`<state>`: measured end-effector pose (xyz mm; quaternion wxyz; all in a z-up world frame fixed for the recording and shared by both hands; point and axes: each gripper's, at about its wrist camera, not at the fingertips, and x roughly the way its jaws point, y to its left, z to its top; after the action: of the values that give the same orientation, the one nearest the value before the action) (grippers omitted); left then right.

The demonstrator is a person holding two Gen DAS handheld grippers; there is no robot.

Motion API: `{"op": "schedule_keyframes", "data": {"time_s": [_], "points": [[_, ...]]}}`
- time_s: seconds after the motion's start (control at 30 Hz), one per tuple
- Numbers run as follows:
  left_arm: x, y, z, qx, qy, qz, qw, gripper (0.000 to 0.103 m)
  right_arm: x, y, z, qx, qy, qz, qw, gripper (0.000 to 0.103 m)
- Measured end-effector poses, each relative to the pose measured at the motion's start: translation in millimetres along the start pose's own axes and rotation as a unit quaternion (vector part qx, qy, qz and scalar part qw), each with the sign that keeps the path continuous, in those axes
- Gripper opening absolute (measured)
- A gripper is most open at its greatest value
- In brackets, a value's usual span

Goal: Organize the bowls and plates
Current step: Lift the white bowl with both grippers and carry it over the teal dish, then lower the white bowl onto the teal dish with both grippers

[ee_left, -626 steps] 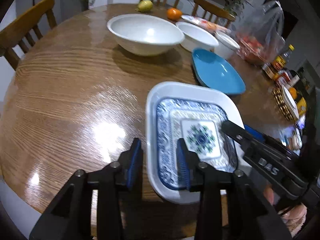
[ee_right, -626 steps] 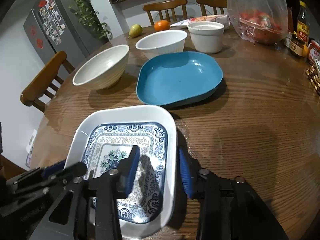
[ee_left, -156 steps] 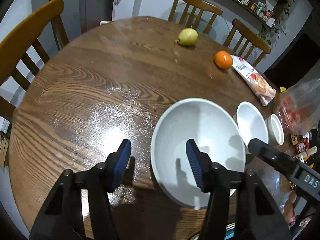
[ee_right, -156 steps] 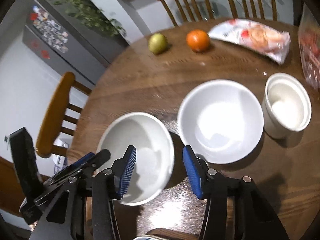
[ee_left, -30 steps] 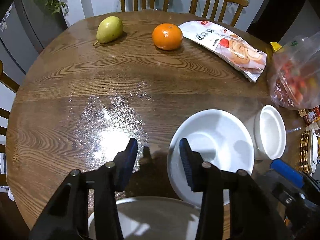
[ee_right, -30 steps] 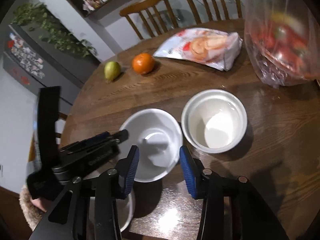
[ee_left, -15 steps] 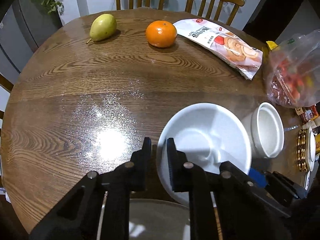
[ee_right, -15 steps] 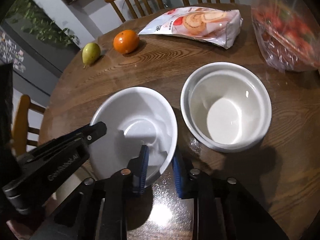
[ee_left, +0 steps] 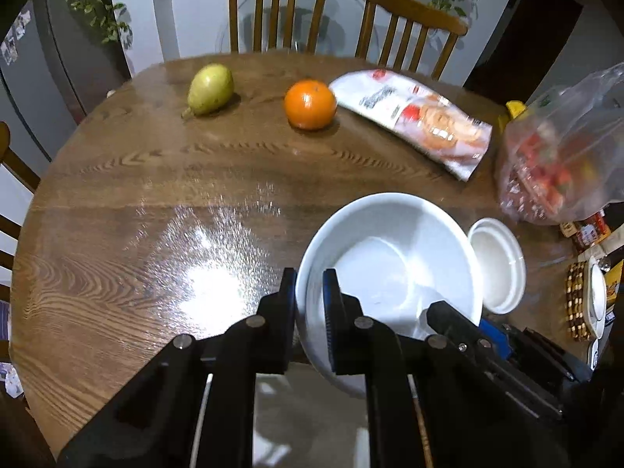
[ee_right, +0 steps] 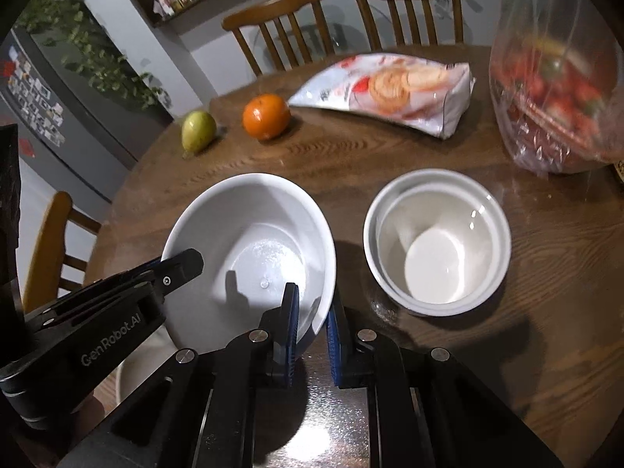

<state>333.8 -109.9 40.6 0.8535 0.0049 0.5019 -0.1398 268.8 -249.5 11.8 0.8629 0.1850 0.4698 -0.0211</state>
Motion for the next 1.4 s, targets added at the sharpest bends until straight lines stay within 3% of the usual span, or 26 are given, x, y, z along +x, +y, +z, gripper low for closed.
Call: {"op": "schedule_keyframes", "data": {"time_s": [0.17, 0.6, 0.93, 1.4], "points": [[-25.6, -4.5, 0.4, 0.000, -0.032, -0.007, 0.9995, 0.011, -22.9, 4.0, 1.3, -0.011, -0.038, 0.006, 0.999, 0.015], [-77.5, 8.5, -30.8, -0.016, -0.071, 0.009, 0.9973, 0.011, -61.9, 33.1, -10.2, -0.057, -0.072, 0.030, 0.995, 0.015], [-92.2, 29.7, -63.6, -0.053, -0.066, 0.027, 0.9960, 0.011, -58.5, 58.5, -26.9, -0.101, -0.048, 0.055, 0.992, 0.015], [-82.4, 42.1, -101.9, -0.097, -0.035, 0.013, 0.9946, 0.011, -36.3, 63.4, -48.0, -0.132, -0.002, 0.042, 0.990, 0.015]]}}
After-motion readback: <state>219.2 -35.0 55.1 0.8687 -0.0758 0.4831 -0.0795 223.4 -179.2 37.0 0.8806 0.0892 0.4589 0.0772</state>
